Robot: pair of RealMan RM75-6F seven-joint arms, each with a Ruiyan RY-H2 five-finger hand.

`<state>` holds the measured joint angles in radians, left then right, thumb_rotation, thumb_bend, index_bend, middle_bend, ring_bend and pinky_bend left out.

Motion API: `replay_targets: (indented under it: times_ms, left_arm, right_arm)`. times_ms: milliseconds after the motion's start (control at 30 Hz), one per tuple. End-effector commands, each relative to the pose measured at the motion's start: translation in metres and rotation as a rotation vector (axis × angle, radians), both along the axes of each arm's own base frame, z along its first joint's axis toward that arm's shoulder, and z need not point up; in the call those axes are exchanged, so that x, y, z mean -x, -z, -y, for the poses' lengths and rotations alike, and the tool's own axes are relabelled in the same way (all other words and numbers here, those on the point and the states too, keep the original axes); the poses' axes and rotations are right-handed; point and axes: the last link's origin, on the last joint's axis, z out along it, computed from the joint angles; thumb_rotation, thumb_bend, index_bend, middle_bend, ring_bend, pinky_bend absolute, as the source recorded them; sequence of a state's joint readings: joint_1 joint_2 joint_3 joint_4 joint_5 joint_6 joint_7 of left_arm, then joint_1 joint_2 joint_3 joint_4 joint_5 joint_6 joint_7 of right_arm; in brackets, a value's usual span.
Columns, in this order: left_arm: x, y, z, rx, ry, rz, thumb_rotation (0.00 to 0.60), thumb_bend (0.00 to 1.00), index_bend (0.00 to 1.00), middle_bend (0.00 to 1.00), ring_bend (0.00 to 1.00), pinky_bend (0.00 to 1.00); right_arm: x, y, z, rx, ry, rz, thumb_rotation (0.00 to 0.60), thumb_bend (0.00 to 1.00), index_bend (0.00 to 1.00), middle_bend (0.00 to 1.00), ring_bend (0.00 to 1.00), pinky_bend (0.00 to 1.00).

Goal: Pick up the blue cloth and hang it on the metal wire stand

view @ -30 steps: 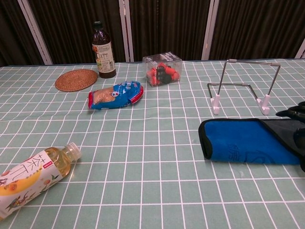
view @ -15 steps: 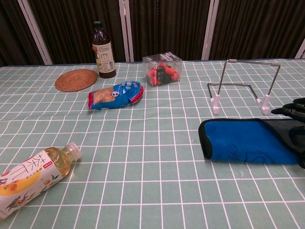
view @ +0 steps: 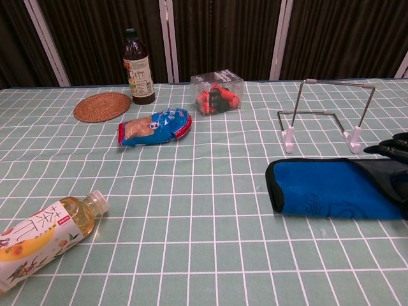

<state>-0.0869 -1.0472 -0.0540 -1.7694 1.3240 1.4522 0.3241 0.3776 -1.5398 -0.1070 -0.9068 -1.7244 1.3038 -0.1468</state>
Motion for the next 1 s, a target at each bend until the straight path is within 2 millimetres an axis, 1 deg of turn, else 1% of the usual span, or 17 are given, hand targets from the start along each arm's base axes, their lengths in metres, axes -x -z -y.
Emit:
replay_targets:
  times_ms: [33, 367, 567, 667, 800, 933, 1000]
  left_arm:
    - [0.000, 0.000, 0.000, 0.002, 0.001, 0.000, 0.600, 0.00, 0.00, 0.00, 0.00, 0.00]
    - [0.000, 0.002, 0.000, 0.008, 0.000, 0.001, 0.600, 0.00, 0.00, 0.00, 0.00, 0.00]
    - [0.000, 0.002, 0.000, 0.010, -0.001, 0.007, 0.600, 0.00, 0.00, 0.00, 0.00, 0.00]
    - [0.002, 0.002, -0.001, 0.020, -0.010, 0.023, 0.600, 0.00, 0.00, 0.00, 0.00, 0.00]
    - [0.002, 0.001, -0.001, 0.023, -0.010, 0.029, 0.600, 0.00, 0.00, 0.00, 0.00, 0.00]
    - [0.002, 0.001, -0.001, 0.020, -0.005, 0.029, 0.600, 0.00, 0.00, 0.00, 0.00, 0.00]
    - [0.001, 0.001, 0.000, 0.020, -0.005, 0.028, 0.600, 0.00, 0.00, 0.00, 0.00, 0.00]
  right_arm:
    - [0.001, 0.001, -0.001, -0.005, 0.002, 0.002, 0.600, 0.39, 0.54, 0.02, 0.00, 0.00]
    - [0.002, 0.002, 0.001, 0.007, 0.007, 0.047, 0.600, 0.43, 0.60, 0.05, 0.00, 0.00]
    - [-0.001, -0.001, 0.006, 0.023, 0.085, 0.175, 0.600, 0.45, 0.62, 0.07, 0.00, 0.00]
    - [-0.003, -0.010, 0.018, 0.057, 0.193, 0.323, 0.600, 0.45, 0.63, 0.08, 0.00, 0.00]
    - [-0.005, -0.019, 0.033, 0.074, 0.319, 0.456, 0.600, 0.45, 0.63, 0.08, 0.00, 0.00]
    - [-0.004, -0.025, 0.043, 0.094, 0.403, 0.527, 0.600, 0.45, 0.63, 0.08, 0.00, 0.00]
    - [0.003, -0.028, 0.053, 0.116, 0.496, 0.570, 0.600, 0.45, 0.63, 0.08, 0.00, 0.00]
